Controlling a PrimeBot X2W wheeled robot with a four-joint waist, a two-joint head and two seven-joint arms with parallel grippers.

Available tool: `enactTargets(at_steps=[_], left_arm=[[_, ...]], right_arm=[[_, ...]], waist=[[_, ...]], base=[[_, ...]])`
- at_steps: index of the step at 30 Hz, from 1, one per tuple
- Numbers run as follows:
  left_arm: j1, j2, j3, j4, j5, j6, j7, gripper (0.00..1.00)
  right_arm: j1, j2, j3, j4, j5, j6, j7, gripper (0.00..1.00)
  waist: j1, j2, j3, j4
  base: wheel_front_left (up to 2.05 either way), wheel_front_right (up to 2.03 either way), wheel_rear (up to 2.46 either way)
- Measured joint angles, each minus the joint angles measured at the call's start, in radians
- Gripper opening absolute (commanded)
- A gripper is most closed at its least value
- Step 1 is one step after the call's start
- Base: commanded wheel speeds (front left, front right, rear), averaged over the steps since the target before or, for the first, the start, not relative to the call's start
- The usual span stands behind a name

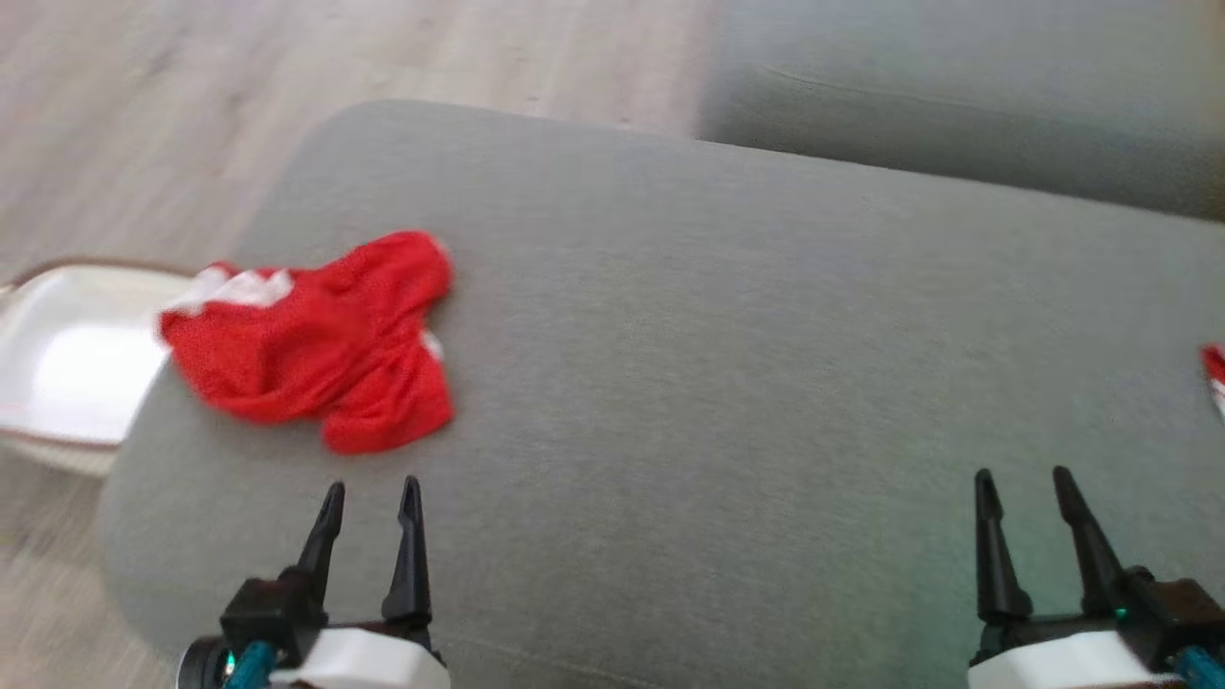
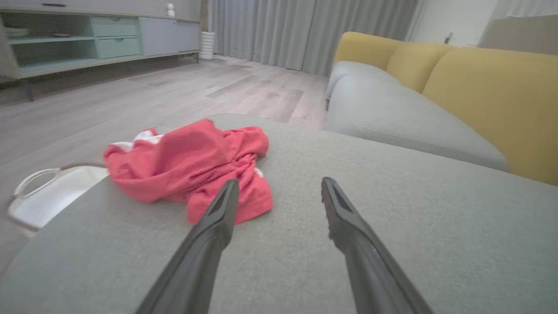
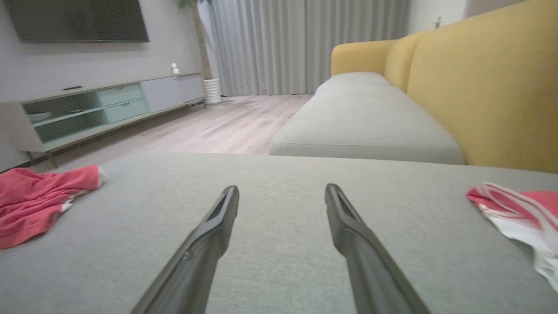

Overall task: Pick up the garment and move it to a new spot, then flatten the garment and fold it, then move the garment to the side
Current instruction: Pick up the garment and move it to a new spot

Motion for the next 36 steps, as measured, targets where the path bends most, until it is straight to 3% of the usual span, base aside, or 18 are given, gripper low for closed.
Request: enactTargets(at_steps=[6,11,16,21,27,33,34,35,36], left_arm=[[0.025,0.001,0.006,-0.012,-0.007,0.006,0.0,1.0],[0.015,0.001,0.025,-0.036,-0.04,0.005,0.0,1.0],[-0.124,0.002,0.039,0.028,-0.053,-0.019,0.001,1.0],[-0.381,0.012,0.074,0.152,-0.09,-0.031,0.09,1.0],[-0.621,0.056,0.147,0.351,-0.131,-0.004,0.23,1.0],[-0.781,0.058,0.158,0.59,-0.146,0.006,0.282,1.0],[-0.795,0.056,0.157,0.625,-0.146,0.005,0.288,0.92],[-0.806,0.055,0.158,0.648,-0.146,0.001,0.287,0.16],[-0.821,0.057,0.158,0.666,-0.146,-0.004,0.279,0.0]], right_arm=[[-0.002,0.0,0.03,0.008,-0.001,0.0,0.0,1.0],[-0.006,0.0,0.035,0.006,-0.018,0.0,0.0,1.0],[-0.061,-0.001,0.016,-0.004,-0.082,0.0,0.0,1.0],[-0.186,-0.033,0.021,-0.04,-0.107,0.0,0.014,1.0],[-0.262,-0.086,0.007,-0.073,-0.107,0.0,0.04,1.0],[-0.279,-0.121,0.022,-0.08,-0.099,0.0,0.05,1.0],[-0.281,-0.122,0.025,-0.08,-0.093,0.0,0.052,1.0],[-0.286,-0.123,0.031,-0.08,-0.089,0.0,0.053,1.0],[-0.294,-0.122,0.035,-0.08,-0.088,0.0,0.053,1.0]], waist=[[0.0,0.0,-0.012,0.12],[0.0,0.0,0.012,0.15],[0.0,0.0,0.09,0.132],[0.0003,0.0,0.208,0.097],[0.0004,0.0,0.357,0.049],[0.0005,-0.0001,0.478,0.009],[0.0006,-0.0001,0.491,0.003],[0.0006,-0.0001,0.498,-0.004],[0.0004,-0.0001,0.502,-0.012]], base=[[0.0,0.0,0.0],[0.0,0.0,0.0],[0.0,0.0,0.0],[0.0,0.0,0.0],[0.0,0.0,0.0],[0.0,0.0,0.0],[0.0,0.0,0.0],[0.0,0.0,0.0],[0.0,0.0,0.0]])
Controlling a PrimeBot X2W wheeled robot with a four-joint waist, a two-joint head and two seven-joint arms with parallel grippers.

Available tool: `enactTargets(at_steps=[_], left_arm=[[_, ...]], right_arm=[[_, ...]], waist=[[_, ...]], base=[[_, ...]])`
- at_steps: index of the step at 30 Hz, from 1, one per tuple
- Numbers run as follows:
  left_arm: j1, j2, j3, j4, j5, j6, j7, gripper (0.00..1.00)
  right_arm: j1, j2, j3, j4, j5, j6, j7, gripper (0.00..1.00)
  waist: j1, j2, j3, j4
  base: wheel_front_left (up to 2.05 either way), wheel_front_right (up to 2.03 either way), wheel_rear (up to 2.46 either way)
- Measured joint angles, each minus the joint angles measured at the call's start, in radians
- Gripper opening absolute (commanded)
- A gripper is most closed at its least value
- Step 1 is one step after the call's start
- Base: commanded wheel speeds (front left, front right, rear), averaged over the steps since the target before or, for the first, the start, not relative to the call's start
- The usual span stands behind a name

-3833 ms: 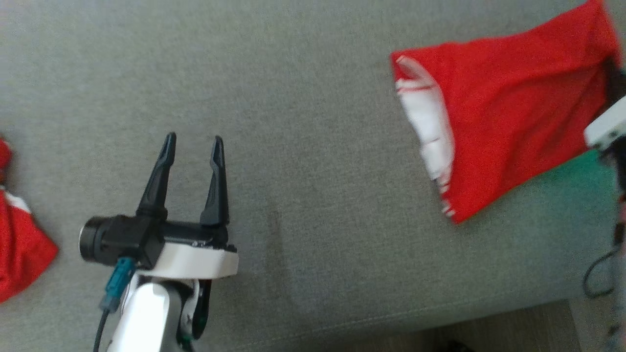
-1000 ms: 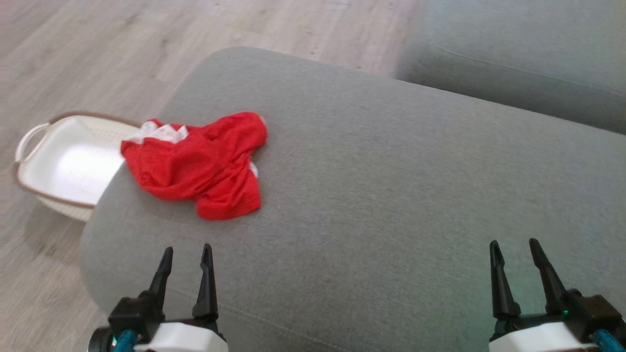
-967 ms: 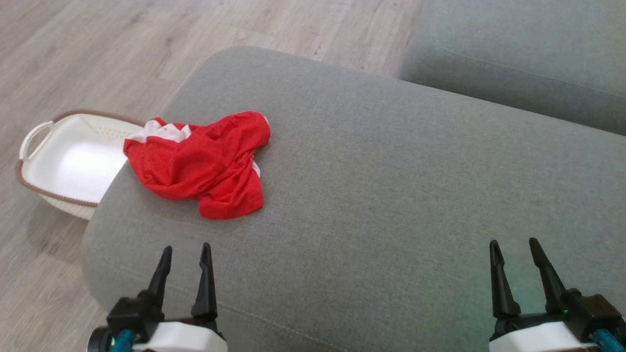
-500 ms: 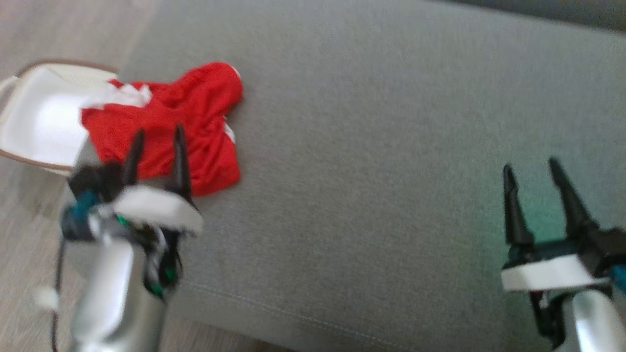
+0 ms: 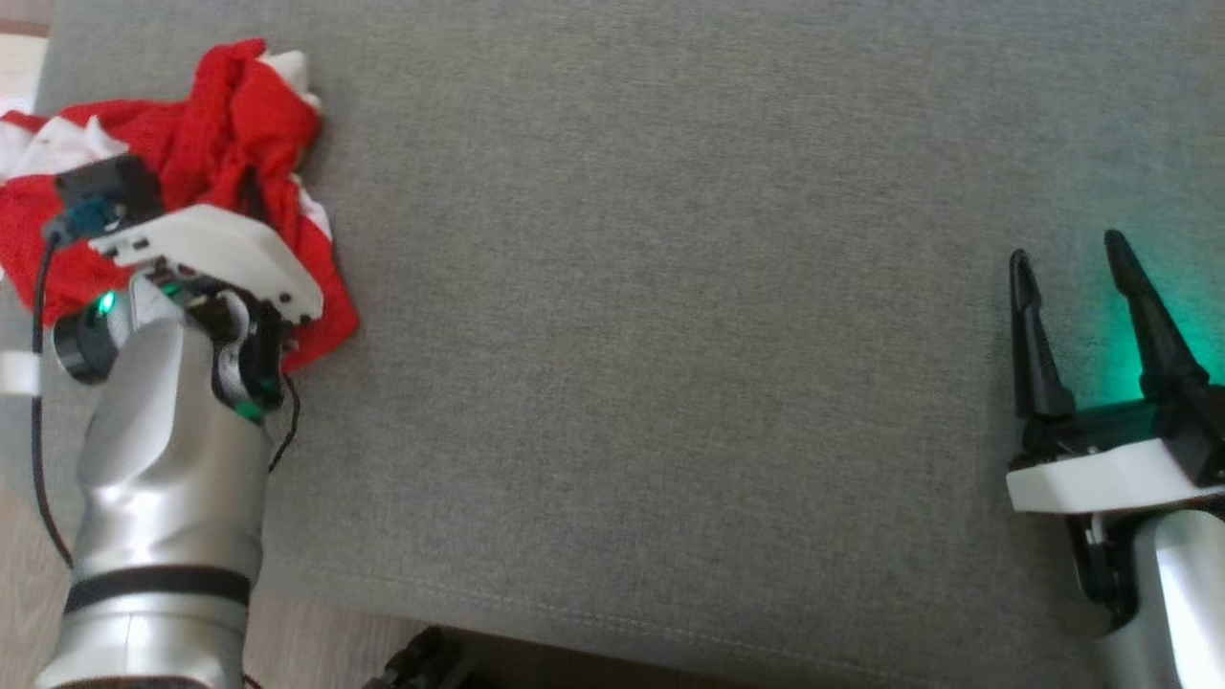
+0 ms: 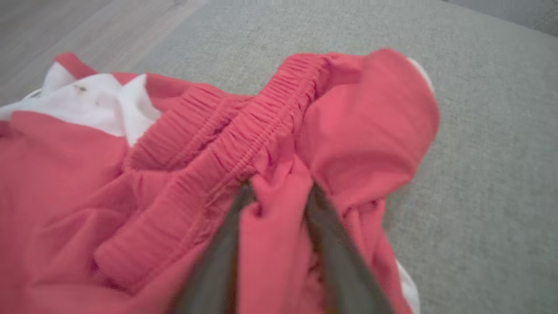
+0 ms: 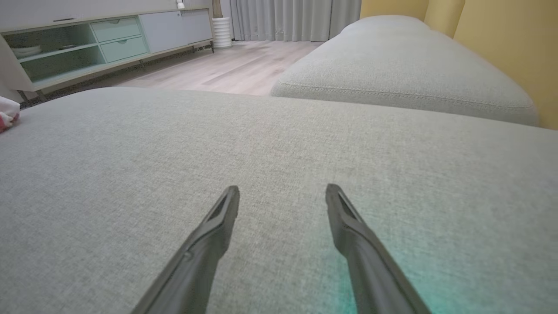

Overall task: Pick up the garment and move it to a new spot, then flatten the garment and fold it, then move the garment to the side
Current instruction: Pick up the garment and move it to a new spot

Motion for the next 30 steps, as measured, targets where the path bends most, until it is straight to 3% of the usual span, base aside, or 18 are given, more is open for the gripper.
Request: enactTargets(at_steps=[5,8,13,18,22,26,28,30], left_arm=[[-0.029,0.006,-0.011,0.063,0.0,-0.014,-0.053,0.0],[-0.019,0.011,-0.022,0.012,0.0,-0.028,-0.079,0.0],[-0.011,0.002,-0.052,-0.239,-0.015,-0.079,-0.045,0.0],[0.093,-0.024,-0.109,-0.608,-0.054,-0.086,0.092,0.0],[0.208,-0.046,-0.172,-0.87,-0.116,-0.067,0.217,0.0],[0.272,-0.06,-0.278,-1.06,-0.245,-0.037,0.302,0.0],[0.298,-0.062,-0.344,-1.118,-0.328,-0.008,0.31,0.0],[0.321,-0.061,-0.411,-1.157,-0.46,0.049,0.287,0.0]], right_arm=[[-0.007,0.01,0.0,0.028,0.009,0.0,-0.006,1.0],[-0.004,0.034,0.0,0.049,0.019,0.0,-0.016,1.0],[0.025,0.068,0.001,0.088,0.027,0.0,-0.033,1.0],[0.048,0.097,0.007,0.116,0.043,0.0,-0.045,1.0],[0.048,0.104,0.005,0.128,0.061,0.0,-0.05,1.0],[0.047,0.113,0.009,0.134,0.073,0.0,-0.051,1.0],[0.047,0.115,0.015,0.133,0.102,0.0,-0.052,1.0],[0.047,0.115,0.02,0.133,0.125,0.0,-0.053,1.0]], waist=[[-0.0003,0.0,-0.047,-0.013],[-0.0003,0.0,-0.092,-0.016],[-0.0003,0.0,-0.18,-0.028],[-0.0003,0.0,-0.254,-0.071],[-0.0003,0.0,-0.286,-0.138],[-0.0003,0.0,-0.304,-0.215],[-0.0003,0.0001,-0.309,-0.257],[-0.0003,0.0,-0.312,-0.299]], base=[[0.0,0.0,0.0],[0.0,0.0,0.0],[0.0,0.0,0.0],[0.0,0.0,0.0],[0.0,0.0,0.0],[0.0,0.0,0.0],[0.0,0.0,0.0],[0.0,0.0,0.0]])
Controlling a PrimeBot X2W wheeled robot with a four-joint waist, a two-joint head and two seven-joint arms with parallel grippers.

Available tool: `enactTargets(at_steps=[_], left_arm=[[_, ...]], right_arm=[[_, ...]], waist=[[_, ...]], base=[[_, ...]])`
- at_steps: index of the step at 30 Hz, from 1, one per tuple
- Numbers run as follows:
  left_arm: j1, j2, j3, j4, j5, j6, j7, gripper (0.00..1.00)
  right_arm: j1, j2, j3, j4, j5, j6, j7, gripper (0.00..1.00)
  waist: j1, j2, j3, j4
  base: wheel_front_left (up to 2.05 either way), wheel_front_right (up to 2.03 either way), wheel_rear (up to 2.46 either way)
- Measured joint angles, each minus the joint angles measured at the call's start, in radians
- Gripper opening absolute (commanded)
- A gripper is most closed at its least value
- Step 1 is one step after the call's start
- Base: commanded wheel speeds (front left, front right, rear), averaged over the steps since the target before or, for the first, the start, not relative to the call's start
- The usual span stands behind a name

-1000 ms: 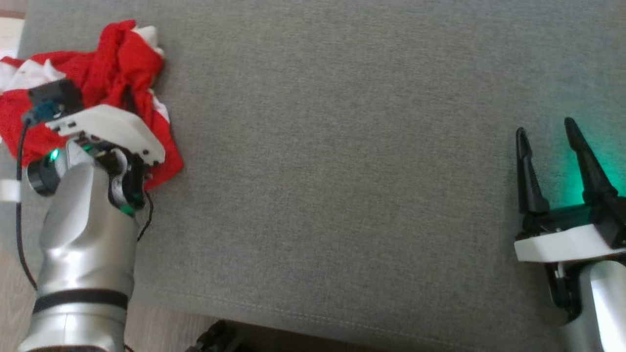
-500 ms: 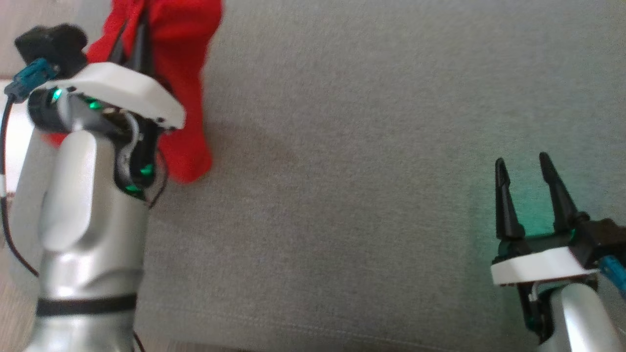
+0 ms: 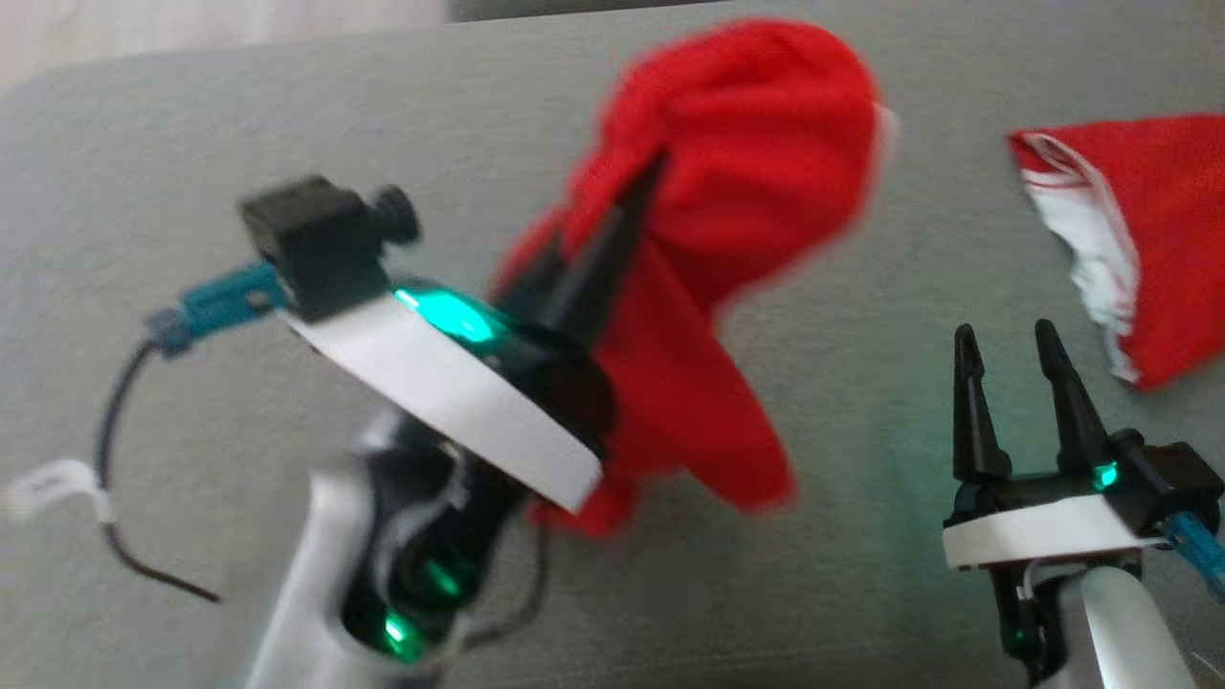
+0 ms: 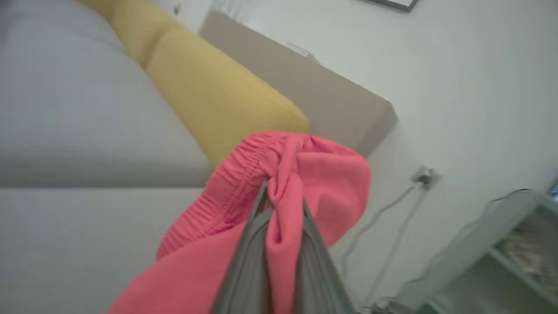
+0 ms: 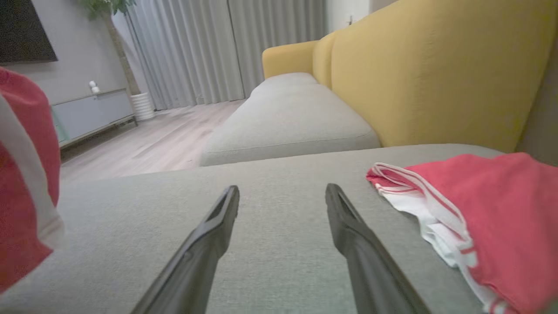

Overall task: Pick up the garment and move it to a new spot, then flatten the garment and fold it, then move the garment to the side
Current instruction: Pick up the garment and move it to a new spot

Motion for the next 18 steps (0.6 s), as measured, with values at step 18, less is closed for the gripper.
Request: enactTargets(at_steps=[18], left_arm=[[-0.091,-0.001,-0.031,0.765,-0.389,0.175,-0.546,0.0]], right_arm=[[0.022,0.001,0.018,0.024,0.07,0.0,0.0,1.0]], waist=[[0.0,0.0,-0.003,-0.248]], base=[[0.0,0.0,0.0]])
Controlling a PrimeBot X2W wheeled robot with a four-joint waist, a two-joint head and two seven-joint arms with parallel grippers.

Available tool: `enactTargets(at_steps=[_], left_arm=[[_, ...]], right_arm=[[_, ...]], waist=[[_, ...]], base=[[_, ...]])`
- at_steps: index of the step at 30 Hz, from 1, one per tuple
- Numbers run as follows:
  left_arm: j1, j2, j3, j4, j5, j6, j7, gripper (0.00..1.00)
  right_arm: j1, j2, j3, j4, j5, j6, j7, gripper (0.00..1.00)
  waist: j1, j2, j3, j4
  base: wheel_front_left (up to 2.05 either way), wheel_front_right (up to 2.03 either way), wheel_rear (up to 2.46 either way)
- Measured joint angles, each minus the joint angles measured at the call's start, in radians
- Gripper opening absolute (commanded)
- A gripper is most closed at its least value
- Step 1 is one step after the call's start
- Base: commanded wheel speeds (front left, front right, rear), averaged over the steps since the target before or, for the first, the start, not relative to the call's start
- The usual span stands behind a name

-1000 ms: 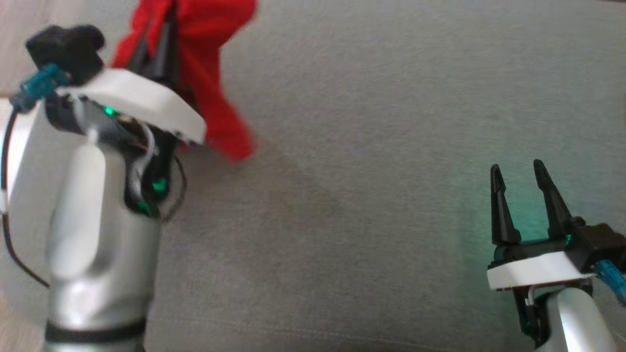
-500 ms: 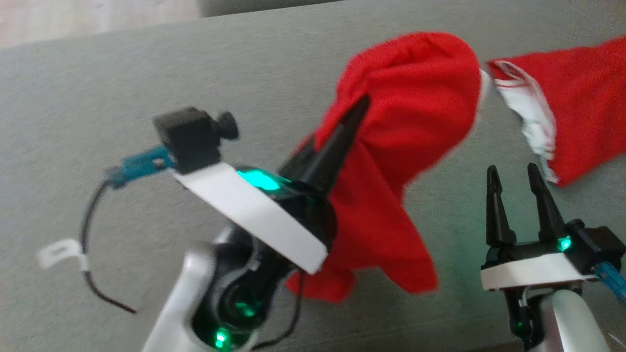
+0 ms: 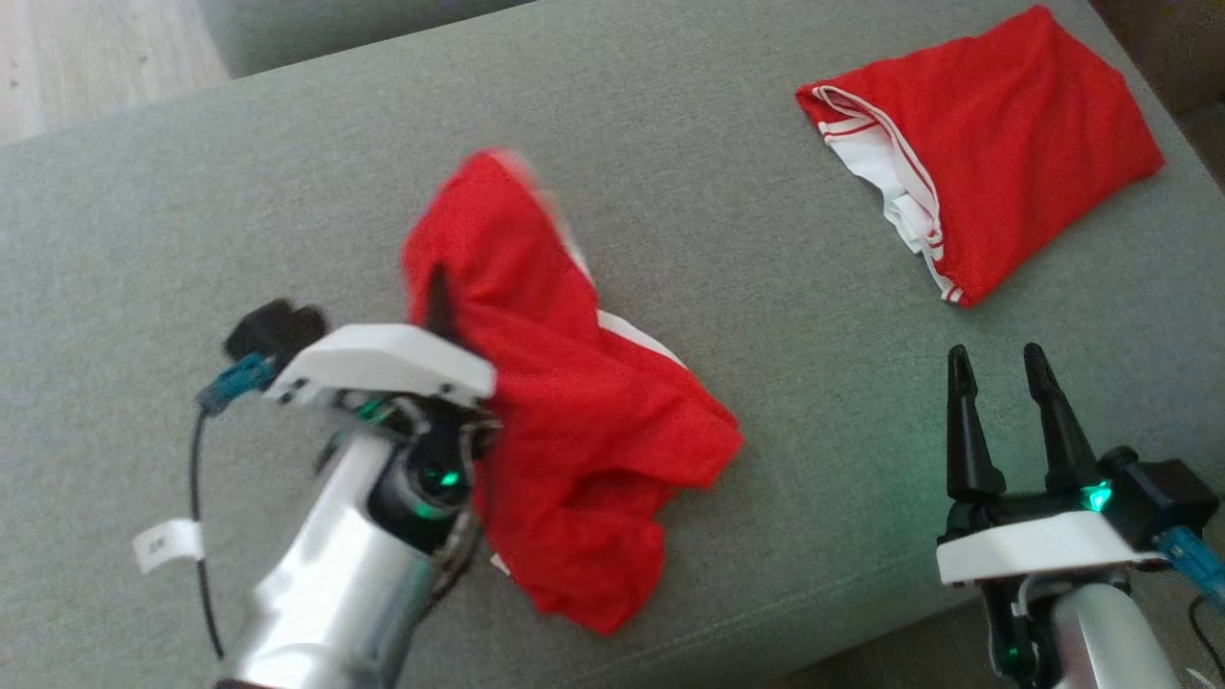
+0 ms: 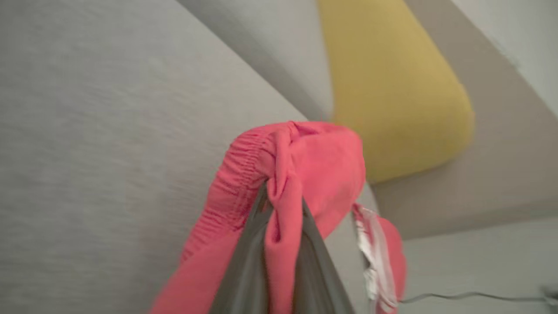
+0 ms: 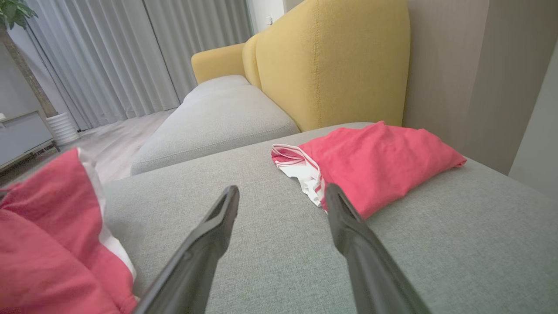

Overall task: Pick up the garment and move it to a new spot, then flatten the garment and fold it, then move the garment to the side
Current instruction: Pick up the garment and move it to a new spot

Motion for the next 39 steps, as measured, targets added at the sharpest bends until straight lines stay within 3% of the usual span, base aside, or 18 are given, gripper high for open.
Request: enactTargets(at_steps=[1,3,4,5,6,9,12,17,21,28,33,39], left_arm=[[-0.01,0.0,0.021,0.064,0.008,0.0,-0.006,0.0],[-0.025,0.0,0.056,0.173,0.025,-0.005,-0.013,0.18],[-0.03,0.001,0.063,0.212,0.035,-0.018,-0.014,0.46],[-0.034,0.0,0.062,0.244,0.035,-0.032,-0.014,0.97],[-0.036,-0.001,0.058,0.267,0.041,-0.044,-0.014,1.0],[-0.048,-0.004,0.047,0.286,0.101,-0.081,-0.014,1.0],[-0.05,-0.006,0.054,0.248,0.268,-0.091,-0.014,1.0],[0.04,-0.006,0.123,0.009,0.585,-0.082,-0.017,1.0],[0.244,-0.003,0.161,-0.135,0.73,-0.081,-0.02,1.0],[0.462,0.002,0.201,-0.311,0.913,-0.081,-0.02,1.0],[0.6,0.009,0.233,-0.308,0.995,-0.087,-0.02,1.0],[0.66,0.019,0.308,-0.299,1.046,-0.137,-0.02,1.0]], right_arm=[[0.0,0.0,-0.001,0.0,0.0,0.0,0.0,1.0],[0.0,0.0,-0.002,0.001,-0.002,0.0,0.0,1.0],[0.0,0.0,-0.002,0.002,-0.003,0.0,0.0,1.0],[0.0,0.0,-0.002,0.002,-0.004,0.0,0.0,1.0],[0.0,0.0,-0.002,0.002,-0.009,0.0,0.0,1.0],[0.0,0.0,-0.009,0.002,-0.027,0.0,0.0,1.0],[0.0,0.001,-0.021,-0.002,-0.051,0.0,0.0,1.0],[0.011,0.001,-0.054,-0.034,-0.092,0.0,0.0,1.0],[0.053,0.001,-0.086,-0.047,-0.113,0.0,0.0,1.0],[0.114,0.002,-0.135,-0.05,-0.128,0.0,0.0,1.0],[0.174,0.003,-0.154,-0.038,-0.128,0.0,0.0,1.0],[0.207,0.005,-0.162,-0.002,-0.128,0.0,0.0,1.0]], waist=[[0.0,0.0,0.0,0.003],[0.0,0.0,-0.001,0.012],[0.0,0.0,-0.001,0.018],[0.0,0.0,0.0,0.025],[0.0,0.0,0.0,0.033],[0.0,0.0,-0.001,0.061],[0.0,0.0,-0.007,0.092],[0.0,0.0,-0.028,0.144],[0.0,0.0,-0.048,0.187],[0.0,0.0,-0.098,0.26],[0.0,0.0,-0.138,0.311],[0.0,0.0,-0.179,0.368]], base=[[0.0,0.0,0.0],[0.0,0.0,0.0],[0.0,0.0,0.0],[0.0,0.0,0.0],[0.0,0.0,0.0],[0.0,0.0,0.0],[0.0,0.0,0.0],[0.0,0.0,0.0],[0.0,0.0,0.0],[0.0,0.0,0.0],[0.0,0.0,0.0],[0.0,0.0,0.0]])
